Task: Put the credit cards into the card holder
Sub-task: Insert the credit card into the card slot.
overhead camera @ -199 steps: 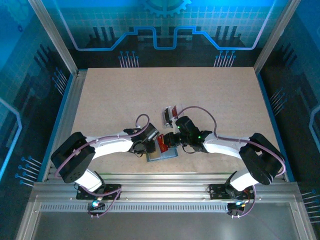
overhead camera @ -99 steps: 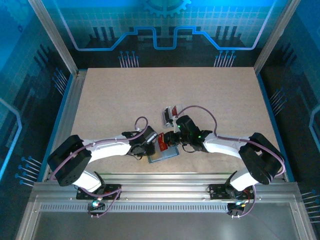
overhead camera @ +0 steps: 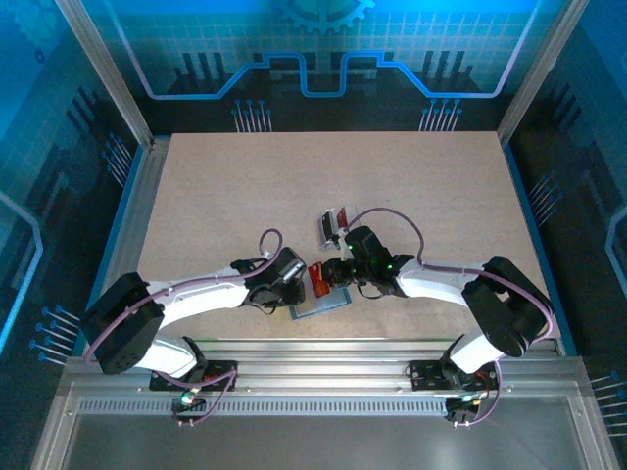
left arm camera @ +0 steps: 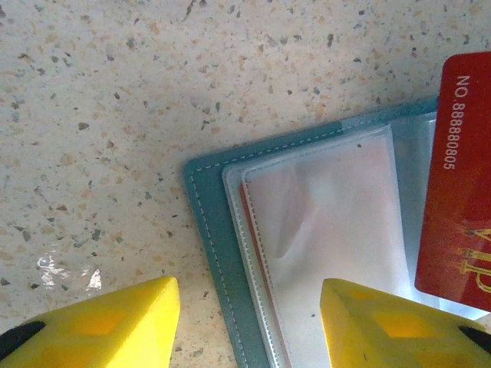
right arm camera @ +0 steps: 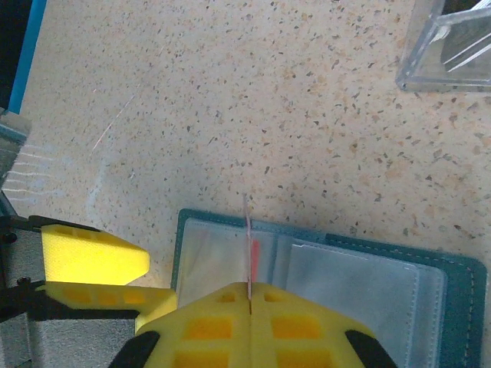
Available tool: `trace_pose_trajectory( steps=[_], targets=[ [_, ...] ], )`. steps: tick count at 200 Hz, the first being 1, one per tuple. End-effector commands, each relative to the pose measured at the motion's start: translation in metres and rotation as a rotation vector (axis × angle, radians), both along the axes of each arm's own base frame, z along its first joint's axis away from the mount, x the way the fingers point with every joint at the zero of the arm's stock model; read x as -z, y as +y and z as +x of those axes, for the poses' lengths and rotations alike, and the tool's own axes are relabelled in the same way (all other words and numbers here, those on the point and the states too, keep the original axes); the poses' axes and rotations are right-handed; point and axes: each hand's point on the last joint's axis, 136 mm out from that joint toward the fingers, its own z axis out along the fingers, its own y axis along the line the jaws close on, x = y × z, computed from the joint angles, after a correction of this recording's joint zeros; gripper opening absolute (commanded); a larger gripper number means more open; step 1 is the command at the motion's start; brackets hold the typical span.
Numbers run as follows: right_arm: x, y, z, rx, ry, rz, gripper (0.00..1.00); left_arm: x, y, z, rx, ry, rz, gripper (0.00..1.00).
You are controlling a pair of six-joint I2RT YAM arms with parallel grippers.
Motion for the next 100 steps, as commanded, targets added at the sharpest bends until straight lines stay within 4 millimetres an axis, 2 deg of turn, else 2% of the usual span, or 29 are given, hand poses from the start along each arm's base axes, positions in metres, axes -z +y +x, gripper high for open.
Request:
trace_pose_trajectory(
  steps=[1,55,100],
  targets=[
    [-0.006,0.003,0.007,-0.004,-0.006,0.018,0.0,-0.003,0.001,-0.003,0.007,0.016,0.017,0.53],
    [-0.008,0.006,0.005,-0.021,-0.001,0.037,0.0,0.007,-0.004,0.005,0.016,0.038,0.053,0.44],
    [-0.01,0.005,0.005,-0.024,0.001,0.042,0.0,0.013,0.0,-0.002,0.014,0.051,0.045,0.36]
  ],
)
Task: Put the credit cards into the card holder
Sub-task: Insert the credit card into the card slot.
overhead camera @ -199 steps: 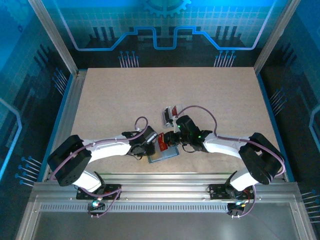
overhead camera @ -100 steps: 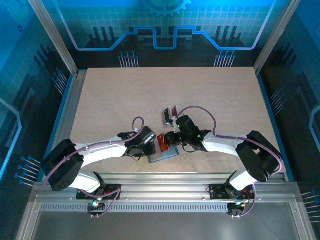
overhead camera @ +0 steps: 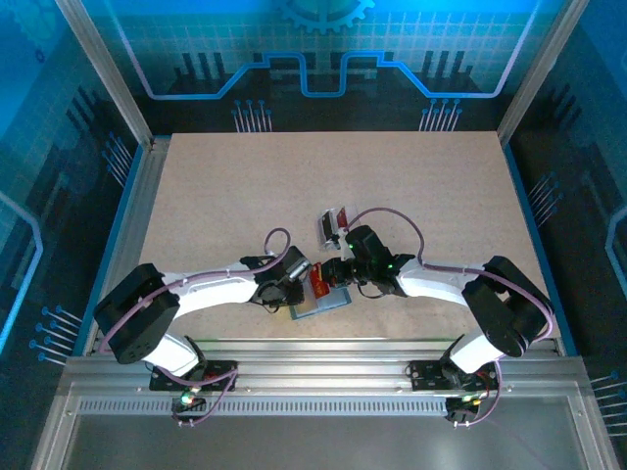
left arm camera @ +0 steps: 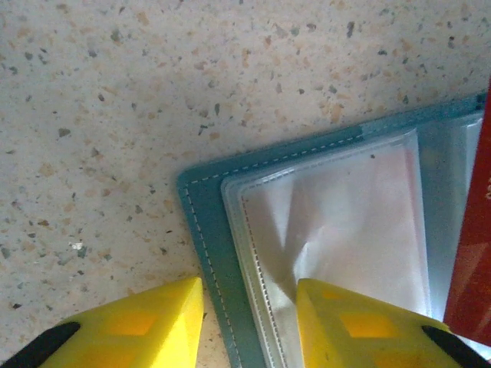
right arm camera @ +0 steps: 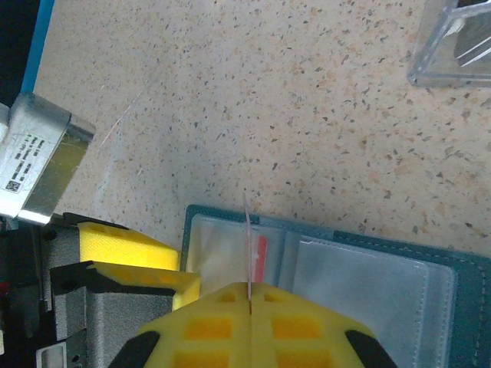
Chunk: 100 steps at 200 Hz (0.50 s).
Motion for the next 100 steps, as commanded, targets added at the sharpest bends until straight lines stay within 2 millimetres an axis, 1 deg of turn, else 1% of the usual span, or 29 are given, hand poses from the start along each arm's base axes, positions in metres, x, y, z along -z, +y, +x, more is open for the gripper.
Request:
trace_pose_trajectory(
  steps=[1,29,70,100],
  targets=[
    [-0.0086,0.004,0.0068,-0.009,-0.012,0.027,0.0,0.0012,0.0028,-0.0047,0.006,0.012,-0.001,0.36],
    [-0.0082,0.0067,0.0084,-0.012,0.0,0.039,0.0,0.0011,0.0061,-0.0074,0.007,0.01,-0.001,0.33],
    [-0.0071,0.0108,0.0093,-0.012,0.016,0.06,0.0,0.0037,0.0053,-0.0082,0.009,0.015,-0.004,0.32],
    [-0.0031,0.009,0.0109,0.0,0.019,0.049,0.0,0.0057,0.004,-0.0085,0.011,0.021,-0.007,0.32]
  ],
)
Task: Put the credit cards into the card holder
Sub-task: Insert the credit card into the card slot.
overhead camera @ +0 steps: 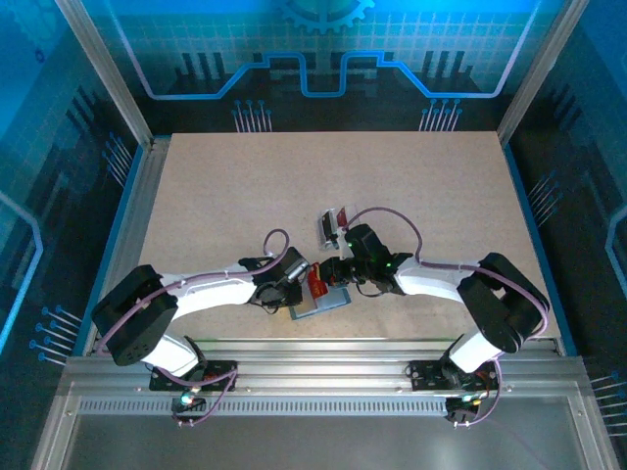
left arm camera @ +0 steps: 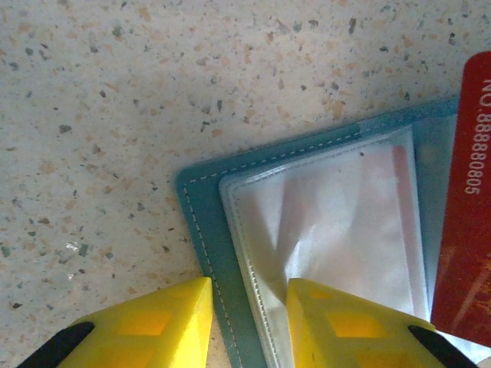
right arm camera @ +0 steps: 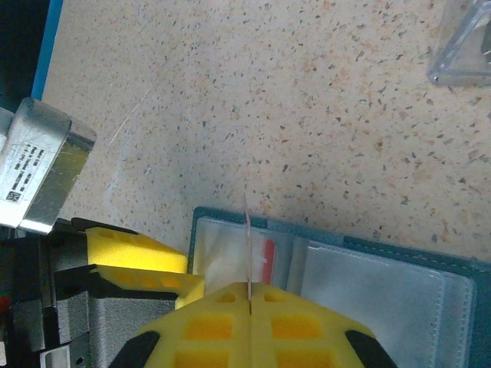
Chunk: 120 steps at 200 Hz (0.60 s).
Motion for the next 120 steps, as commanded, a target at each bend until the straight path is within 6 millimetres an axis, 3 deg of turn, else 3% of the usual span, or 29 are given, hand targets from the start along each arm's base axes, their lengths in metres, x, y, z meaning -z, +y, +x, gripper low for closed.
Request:
trace_pose_trajectory(
  steps=[1,120],
  targets=[
    [-0.005,0.004,0.01,0.015,-0.004,0.023,0.0,0.005,0.003,-0.007,0.01,0.025,0.003,0.32],
    [0.008,0.006,0.009,0.007,0.021,0.007,0.0,0.004,0.002,-0.007,0.009,0.027,0.0,0.31]
  ],
)
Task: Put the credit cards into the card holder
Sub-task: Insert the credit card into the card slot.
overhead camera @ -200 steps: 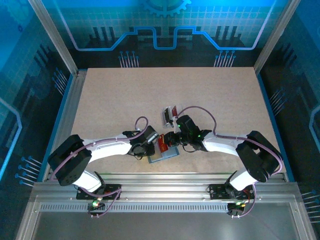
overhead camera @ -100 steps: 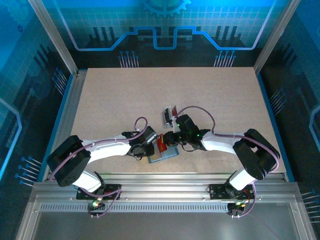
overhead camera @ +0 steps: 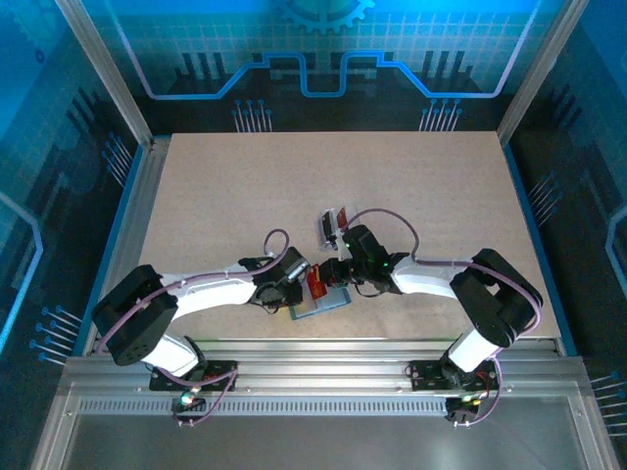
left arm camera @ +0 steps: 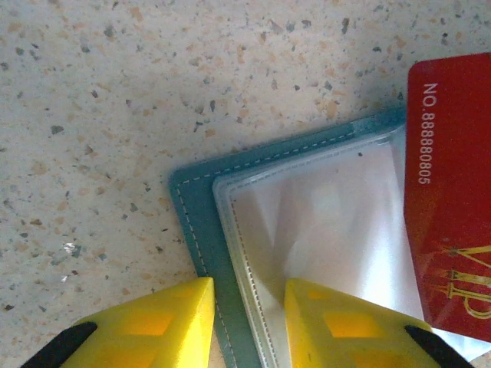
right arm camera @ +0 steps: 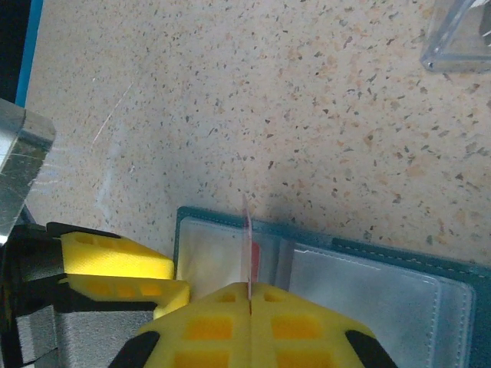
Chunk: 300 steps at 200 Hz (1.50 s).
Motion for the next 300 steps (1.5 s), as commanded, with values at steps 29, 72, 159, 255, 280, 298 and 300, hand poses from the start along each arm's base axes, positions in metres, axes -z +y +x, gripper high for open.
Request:
trace_pose_trajectory(
  steps=[29,72,159,255,280,298,300],
  targets=[
    [-0.005,0.007,0.005,-0.001,0.017,0.037,0.0,0.006,0.005,-0.008,0.011,0.031,0.021,0.31],
    [-0.002,0.007,-0.001,0.007,0.071,0.047,0.0,0.006,0.012,-0.009,0.002,0.024,0.04,0.31],
    [0.012,0.004,-0.003,0.035,0.199,0.006,0.0,0.009,0.018,-0.012,0.004,0.025,0.057,0.31],
    [0.038,-0.005,-0.028,0.015,0.251,-0.053,0.0,0.003,0.011,-0.008,0.022,0.016,0.033,0.32],
    [0.043,-0.007,-0.034,0.006,0.252,-0.073,0.0,0.003,0.009,-0.008,0.023,0.017,0.03,0.32],
    [0.044,-0.007,-0.035,0.002,0.248,-0.087,0.0,0.003,0.007,-0.008,0.027,0.019,0.023,0.32],
    [0.045,-0.007,-0.036,0.001,0.248,-0.089,0.0,0.002,0.006,-0.008,0.028,0.019,0.021,0.32]
  ],
)
